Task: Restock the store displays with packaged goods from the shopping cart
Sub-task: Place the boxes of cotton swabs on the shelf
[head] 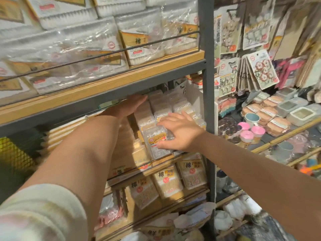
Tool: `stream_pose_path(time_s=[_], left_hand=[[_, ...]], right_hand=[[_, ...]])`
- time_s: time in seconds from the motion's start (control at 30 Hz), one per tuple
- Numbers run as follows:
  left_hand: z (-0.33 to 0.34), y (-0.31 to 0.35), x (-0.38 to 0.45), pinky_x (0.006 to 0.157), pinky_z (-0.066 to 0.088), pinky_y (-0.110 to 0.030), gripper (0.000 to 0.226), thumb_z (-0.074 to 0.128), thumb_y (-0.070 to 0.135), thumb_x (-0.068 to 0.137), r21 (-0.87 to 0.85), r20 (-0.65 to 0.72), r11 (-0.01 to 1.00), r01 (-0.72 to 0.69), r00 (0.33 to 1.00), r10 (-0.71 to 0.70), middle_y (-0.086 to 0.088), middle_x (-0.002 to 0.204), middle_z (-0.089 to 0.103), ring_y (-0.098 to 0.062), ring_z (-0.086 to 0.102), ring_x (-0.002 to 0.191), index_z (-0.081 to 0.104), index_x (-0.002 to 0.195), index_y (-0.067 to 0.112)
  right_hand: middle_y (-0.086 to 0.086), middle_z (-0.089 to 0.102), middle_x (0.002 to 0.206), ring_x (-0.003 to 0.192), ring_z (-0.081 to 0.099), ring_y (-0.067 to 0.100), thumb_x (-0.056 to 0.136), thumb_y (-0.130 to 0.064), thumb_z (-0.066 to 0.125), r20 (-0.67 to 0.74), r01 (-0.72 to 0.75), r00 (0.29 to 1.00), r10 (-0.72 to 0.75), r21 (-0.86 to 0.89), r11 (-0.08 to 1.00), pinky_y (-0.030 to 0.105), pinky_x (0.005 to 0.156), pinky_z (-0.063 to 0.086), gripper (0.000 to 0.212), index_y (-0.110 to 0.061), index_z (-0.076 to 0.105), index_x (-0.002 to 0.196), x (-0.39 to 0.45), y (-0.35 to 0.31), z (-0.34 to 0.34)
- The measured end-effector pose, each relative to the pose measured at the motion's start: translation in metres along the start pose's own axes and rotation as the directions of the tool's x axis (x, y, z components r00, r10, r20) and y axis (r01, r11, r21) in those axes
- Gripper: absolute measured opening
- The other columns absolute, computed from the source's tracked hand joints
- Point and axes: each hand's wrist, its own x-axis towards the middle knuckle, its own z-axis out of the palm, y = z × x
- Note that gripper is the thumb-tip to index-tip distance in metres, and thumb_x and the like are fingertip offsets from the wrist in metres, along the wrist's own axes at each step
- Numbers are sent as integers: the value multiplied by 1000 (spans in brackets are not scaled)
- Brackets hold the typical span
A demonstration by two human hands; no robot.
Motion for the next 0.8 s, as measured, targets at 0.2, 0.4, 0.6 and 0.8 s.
stream_pose_path(time_s=[0.2,0.4,0.6,0.8], left_hand=[[4,-11,26,122,11,-51,96,19,91,77,131,-42,990,52,998,-46,-4,164,17,-25,11,152,33,151,33],[8,-8,14,120,16,-42,79,17,74,94,116,-57,993,-25,998,32,-5,162,23,-23,19,150,32,153,25],[9,-3,16,78,41,-35,56,32,54,96,123,-200,990,-67,976,91,-15,114,60,-27,57,99,59,119,11],[13,4,16,89,43,-41,79,24,74,88,121,-301,981,149,948,-107,-16,152,40,-37,49,128,35,149,24]], right_hand=[[-8,35,154,148,15,12,87,-63,56,-13,-11,1000,12,58,998,39,121,-8,69,-30,38,145,0,-1,-1],[-6,33,155,147,16,13,89,-64,53,1,4,1000,-4,30,1000,41,123,-3,72,-26,37,147,-5,-2,-4],[-7,35,153,146,17,12,89,-62,55,17,7,1000,-8,53,999,38,123,-4,70,-25,39,146,-4,-2,-7],[-6,34,154,146,17,13,89,-62,54,27,2,1000,-4,48,999,38,123,-3,70,-24,38,146,-3,-2,-8]])
